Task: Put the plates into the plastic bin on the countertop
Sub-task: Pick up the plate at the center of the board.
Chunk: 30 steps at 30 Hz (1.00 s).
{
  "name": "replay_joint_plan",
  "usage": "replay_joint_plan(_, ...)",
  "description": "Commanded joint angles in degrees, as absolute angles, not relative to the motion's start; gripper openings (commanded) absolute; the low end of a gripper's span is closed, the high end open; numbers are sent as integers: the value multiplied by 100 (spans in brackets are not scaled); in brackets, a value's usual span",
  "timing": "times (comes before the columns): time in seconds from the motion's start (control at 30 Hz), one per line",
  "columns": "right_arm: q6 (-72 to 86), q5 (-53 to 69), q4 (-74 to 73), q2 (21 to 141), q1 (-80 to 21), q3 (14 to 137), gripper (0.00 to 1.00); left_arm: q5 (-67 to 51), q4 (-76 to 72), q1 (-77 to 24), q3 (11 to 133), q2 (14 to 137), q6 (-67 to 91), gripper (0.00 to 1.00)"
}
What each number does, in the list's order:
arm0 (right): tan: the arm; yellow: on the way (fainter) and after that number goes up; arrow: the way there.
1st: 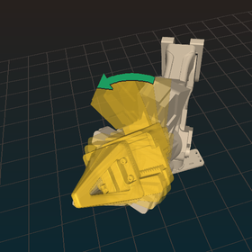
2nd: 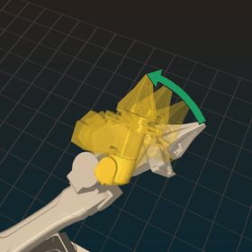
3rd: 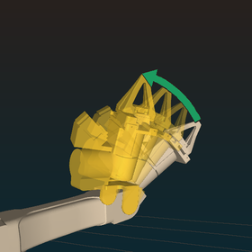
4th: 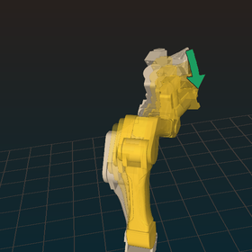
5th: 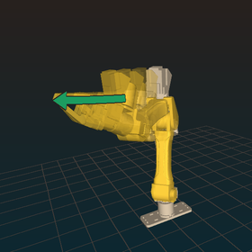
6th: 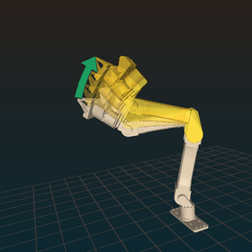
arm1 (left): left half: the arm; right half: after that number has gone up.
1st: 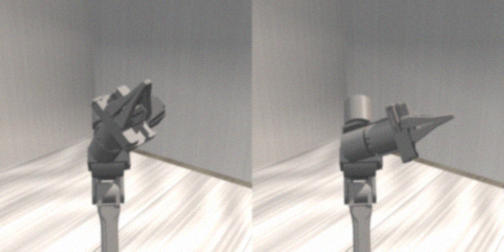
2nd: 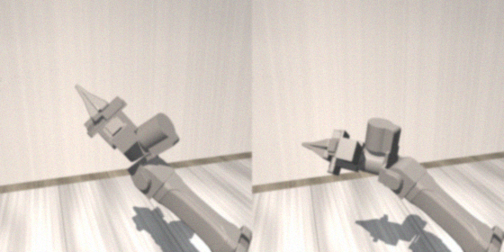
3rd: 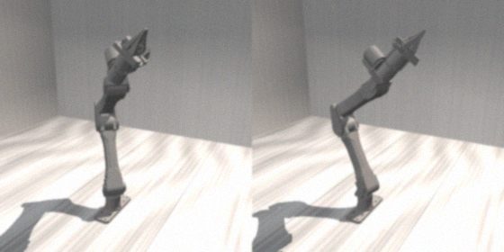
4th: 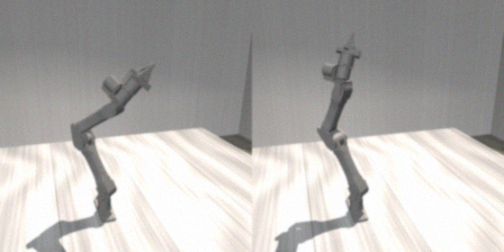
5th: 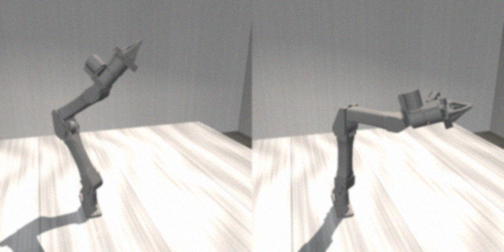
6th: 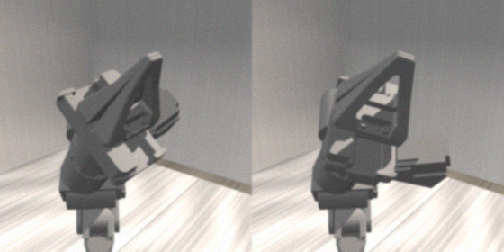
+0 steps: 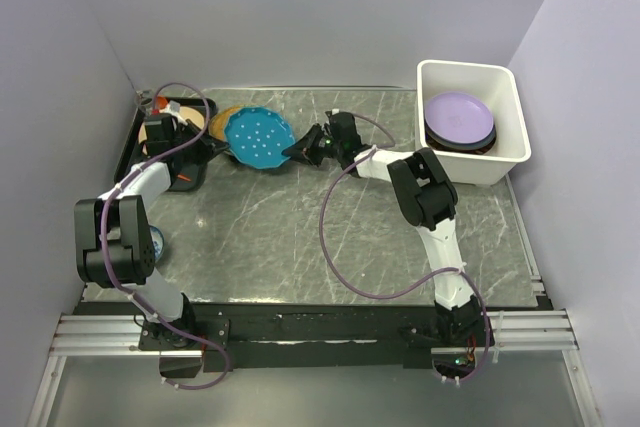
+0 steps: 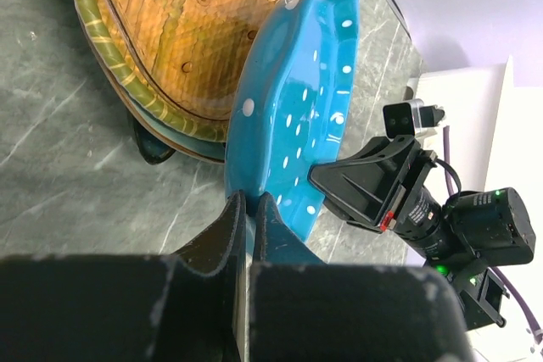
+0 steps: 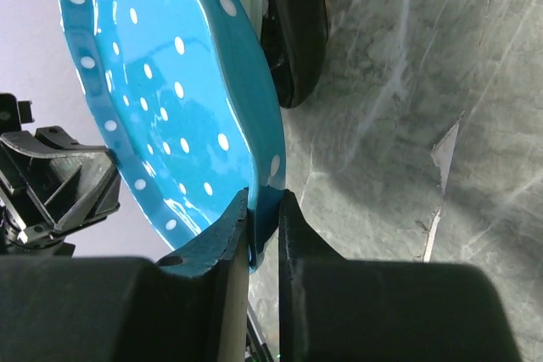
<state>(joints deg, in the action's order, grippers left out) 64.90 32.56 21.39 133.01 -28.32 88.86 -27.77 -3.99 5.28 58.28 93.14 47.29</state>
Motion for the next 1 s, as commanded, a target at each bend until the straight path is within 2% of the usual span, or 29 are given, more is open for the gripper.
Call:
replay_joint_plan(0.0, 6478, 3331, 2452, 12876, -2839, 8886, 1, -3006, -782, 527, 5897, 9070, 4808, 1)
replay_joint_plan(0.13, 6425, 3287, 2373, 12736, -2830, 8868, 1, -2997, -756, 527, 5924, 9009, 4781, 5)
replay_joint_plan(0.23, 6390, 3252, 2312, 12639, -2804, 8851, 1, -2997, -747, 527, 5933, 8939, 4781, 13)
replay_joint_plan(0.33, 6337, 3217, 2215, 12542, -2795, 8833, 1, -3015, -791, 527, 5924, 8851, 4790, 29)
replay_joint_plan(0.37, 6302, 3217, 2180, 12516, -2778, 8833, 1, -3015, -808, 527, 5915, 8824, 4807, 40)
replay_joint_plan(0.43, 6276, 3191, 2145, 12437, -2760, 8807, 1, -2971, -852, 527, 5889, 8711, 4816, 51)
replay_joint_plan(0.47, 6267, 3182, 2118, 12410, -2768, 8789, 1, -2945, -861, 527, 5871, 8684, 4816, 62)
replay_joint_plan(0.57, 6232, 3164, 2109, 12305, -2751, 8754, 1, -2874, -853, 519, 5845, 8552, 4773, 76)
replay_joint_plan(0.67, 6223, 3173, 2136, 12226, -2733, 8710, 1, -2821, -852, 536, 5801, 8429, 4746, 82)
replay_joint_plan(0.97, 6267, 3296, 2259, 11971, -2707, 8675, 1, -2672, -765, 527, 5731, 8236, 4650, 89)
